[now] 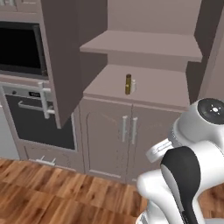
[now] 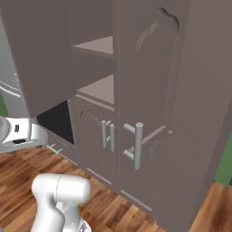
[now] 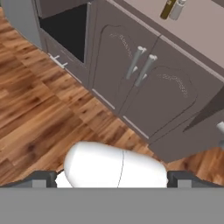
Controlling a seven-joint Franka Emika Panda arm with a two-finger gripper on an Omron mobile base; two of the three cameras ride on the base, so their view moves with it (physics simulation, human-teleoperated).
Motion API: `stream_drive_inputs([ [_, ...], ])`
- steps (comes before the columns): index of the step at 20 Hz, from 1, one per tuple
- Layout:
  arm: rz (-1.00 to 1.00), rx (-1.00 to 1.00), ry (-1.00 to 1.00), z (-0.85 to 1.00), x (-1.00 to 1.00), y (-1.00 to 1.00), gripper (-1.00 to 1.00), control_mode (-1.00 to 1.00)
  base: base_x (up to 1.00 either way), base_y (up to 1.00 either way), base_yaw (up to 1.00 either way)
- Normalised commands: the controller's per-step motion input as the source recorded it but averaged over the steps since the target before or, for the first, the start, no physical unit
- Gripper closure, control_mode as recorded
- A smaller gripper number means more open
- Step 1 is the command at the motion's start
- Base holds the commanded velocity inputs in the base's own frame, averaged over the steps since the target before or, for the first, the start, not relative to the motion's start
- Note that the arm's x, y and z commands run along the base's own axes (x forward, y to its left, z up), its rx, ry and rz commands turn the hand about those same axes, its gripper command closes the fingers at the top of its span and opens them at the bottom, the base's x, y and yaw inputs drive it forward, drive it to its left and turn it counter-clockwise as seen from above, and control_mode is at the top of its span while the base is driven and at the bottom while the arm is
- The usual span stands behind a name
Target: Collect the turmeric, ketchup, and shaker from the cabinet and place them next to the stove.
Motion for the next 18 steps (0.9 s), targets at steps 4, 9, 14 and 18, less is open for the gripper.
stream_drive_inputs([
  [4, 0.0, 0.0, 0.0, 0.0, 0.0, 0.0, -1.0, 1.0, 0.6, 0.44, -0.23],
  [9, 0.0, 0.0, 0.0, 0.0, 0.0, 0.0, -1.0, 1.0, 0.52, 0.27, -0.28],
  [14, 0.0, 0.0, 0.0, 0.0, 0.0, 0.0, -1.0, 1.0, 0.51, 0.13, -0.26],
  [18, 0.0, 0.0, 0.0, 0.0, 0.0, 0.0, -1.0, 1.0, 0.53, 0.04, -0.24],
])
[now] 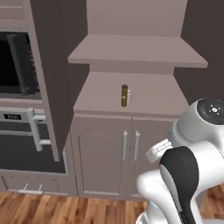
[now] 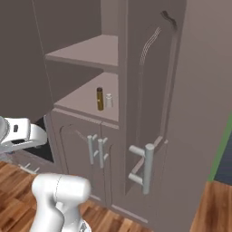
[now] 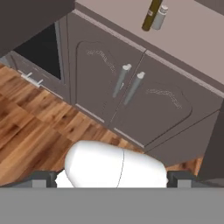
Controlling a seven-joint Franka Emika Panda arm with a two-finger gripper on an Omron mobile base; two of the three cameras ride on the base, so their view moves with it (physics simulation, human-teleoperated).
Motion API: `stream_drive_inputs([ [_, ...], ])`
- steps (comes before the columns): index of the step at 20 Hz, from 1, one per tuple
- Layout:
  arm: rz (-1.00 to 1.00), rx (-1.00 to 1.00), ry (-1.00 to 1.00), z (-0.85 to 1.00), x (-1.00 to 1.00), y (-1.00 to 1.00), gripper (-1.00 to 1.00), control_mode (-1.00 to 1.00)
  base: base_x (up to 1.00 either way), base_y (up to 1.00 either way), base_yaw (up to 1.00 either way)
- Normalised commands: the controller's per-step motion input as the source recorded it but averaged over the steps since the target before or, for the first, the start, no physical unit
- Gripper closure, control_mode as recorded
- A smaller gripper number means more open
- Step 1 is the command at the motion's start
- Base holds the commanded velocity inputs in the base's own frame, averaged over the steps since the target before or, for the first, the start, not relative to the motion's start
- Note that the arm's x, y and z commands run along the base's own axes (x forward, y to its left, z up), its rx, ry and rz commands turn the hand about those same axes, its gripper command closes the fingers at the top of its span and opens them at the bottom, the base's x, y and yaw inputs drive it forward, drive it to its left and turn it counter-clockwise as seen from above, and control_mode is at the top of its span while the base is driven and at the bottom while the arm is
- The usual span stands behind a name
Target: Collect the turmeric, ketchup, and shaker from the cabinet and place them next to the stove.
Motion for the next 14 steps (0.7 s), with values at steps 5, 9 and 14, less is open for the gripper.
stream_drive_inputs([
  [5, 0.0, 0.0, 0.0, 0.0, 0.0, 0.0, -1.0, 1.0, 0.57, 0.1, -0.24],
  [9, 0.0, 0.0, 0.0, 0.0, 0.0, 0.0, -1.0, 1.0, 0.58, 0.25, -0.23],
  [14, 0.0, 0.0, 0.0, 0.0, 0.0, 0.0, -1.0, 1.0, 0.35, 0.52, -0.29],
])
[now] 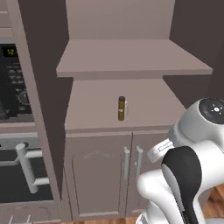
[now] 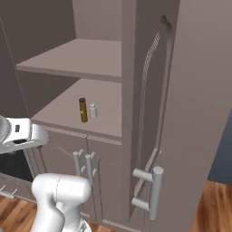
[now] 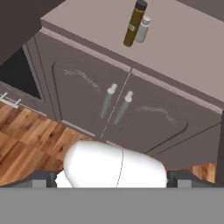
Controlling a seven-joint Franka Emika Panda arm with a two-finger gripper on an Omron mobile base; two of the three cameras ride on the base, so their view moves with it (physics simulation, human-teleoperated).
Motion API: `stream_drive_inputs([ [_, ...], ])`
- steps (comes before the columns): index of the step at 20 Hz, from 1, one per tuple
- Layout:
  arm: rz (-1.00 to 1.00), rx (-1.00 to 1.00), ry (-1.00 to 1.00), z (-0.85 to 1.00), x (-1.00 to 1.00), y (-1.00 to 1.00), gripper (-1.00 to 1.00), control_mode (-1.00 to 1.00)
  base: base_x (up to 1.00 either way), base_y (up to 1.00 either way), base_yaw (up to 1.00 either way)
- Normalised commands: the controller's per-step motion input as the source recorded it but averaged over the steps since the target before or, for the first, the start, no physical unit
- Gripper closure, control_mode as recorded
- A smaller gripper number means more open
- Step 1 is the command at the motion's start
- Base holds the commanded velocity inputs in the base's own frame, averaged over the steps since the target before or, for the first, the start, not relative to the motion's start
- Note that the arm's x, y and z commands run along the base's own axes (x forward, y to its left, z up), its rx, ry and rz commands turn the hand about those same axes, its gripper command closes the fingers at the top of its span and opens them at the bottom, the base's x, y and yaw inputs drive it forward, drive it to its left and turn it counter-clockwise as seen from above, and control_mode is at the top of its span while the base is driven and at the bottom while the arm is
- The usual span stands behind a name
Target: Collect the turmeric, ketchup, and shaker from the cabinet and place them next to the stove.
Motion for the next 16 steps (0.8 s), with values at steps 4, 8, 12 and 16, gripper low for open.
stream_drive_inputs([
  [4, 0.0, 0.0, 0.0, 0.0, 0.0, 0.0, -1.0, 1.0, 0.31, 0.44, -0.31],
  [8, 0.0, 0.0, 0.0, 0.0, 0.0, 0.0, -1.0, 1.0, 0.44, 0.39, -0.29],
  [12, 0.0, 0.0, 0.0, 0.0, 0.0, 0.0, -1.0, 1.0, 0.53, 0.31, -0.24],
  [16, 0.0, 0.0, 0.0, 0.0, 0.0, 0.0, -1.0, 1.0, 0.55, 0.11, -0.12],
])
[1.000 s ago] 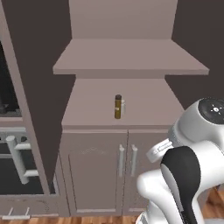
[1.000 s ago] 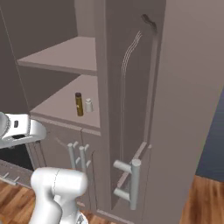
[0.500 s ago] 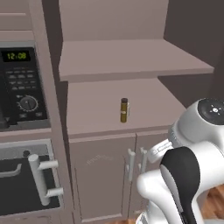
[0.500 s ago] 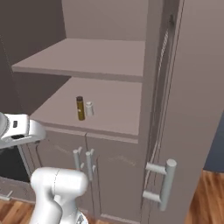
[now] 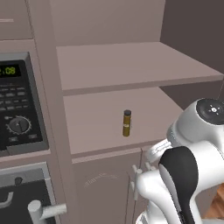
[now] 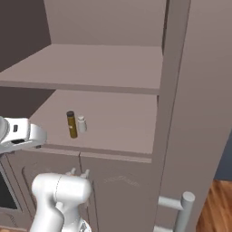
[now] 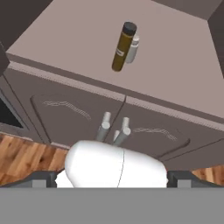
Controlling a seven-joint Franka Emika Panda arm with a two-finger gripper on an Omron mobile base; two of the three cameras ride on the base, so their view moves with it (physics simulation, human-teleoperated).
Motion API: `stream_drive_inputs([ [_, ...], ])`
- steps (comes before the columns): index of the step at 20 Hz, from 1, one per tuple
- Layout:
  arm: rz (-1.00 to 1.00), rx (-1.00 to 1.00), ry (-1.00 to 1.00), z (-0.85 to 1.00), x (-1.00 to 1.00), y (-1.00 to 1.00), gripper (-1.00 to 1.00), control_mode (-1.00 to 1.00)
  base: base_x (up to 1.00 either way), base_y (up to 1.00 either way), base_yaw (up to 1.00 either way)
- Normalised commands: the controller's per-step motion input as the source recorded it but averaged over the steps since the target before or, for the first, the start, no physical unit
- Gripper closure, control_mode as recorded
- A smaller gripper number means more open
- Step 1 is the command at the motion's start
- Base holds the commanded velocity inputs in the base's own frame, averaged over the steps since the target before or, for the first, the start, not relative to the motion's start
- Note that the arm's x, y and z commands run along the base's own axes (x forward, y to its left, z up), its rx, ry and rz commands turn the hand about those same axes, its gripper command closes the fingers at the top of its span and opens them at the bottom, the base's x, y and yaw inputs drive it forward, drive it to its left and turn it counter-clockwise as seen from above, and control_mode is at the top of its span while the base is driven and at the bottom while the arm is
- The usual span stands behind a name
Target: Collect the turmeric, ketchup, and shaker from the cabinet and place them next to the stove.
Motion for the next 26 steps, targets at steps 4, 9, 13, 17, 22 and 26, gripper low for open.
stream_drive_inputs([
  [4, 0.0, 0.0, 0.0, 0.0, 0.0, 0.0, -1.0, 1.0, 0.44, -0.01, 0.0],
  [9, 0.05, 0.16, -0.18, -0.26, 0.04, -0.03, -1.0, -1.0, 0.08, 0.0, 0.01],
  [13, 0.12, 0.29, -0.34, -0.49, 0.01, -0.09, -1.0, -1.0, 0.0, 0.0, 0.0],
  [17, 0.06, 0.27, -0.25, -0.31, 0.2, -0.01, -1.0, -1.0, 0.0, 0.0, 0.0],
  [22, -0.04, 0.1, -0.12, -0.37, 0.14, 0.0, -1.0, -1.0, 0.0, 0.0, 0.0],
  [26, -0.11, 0.0, -0.01, -0.51, 0.02, 0.0, -1.0, -1.0, 0.0, 0.0, 0.0],
])
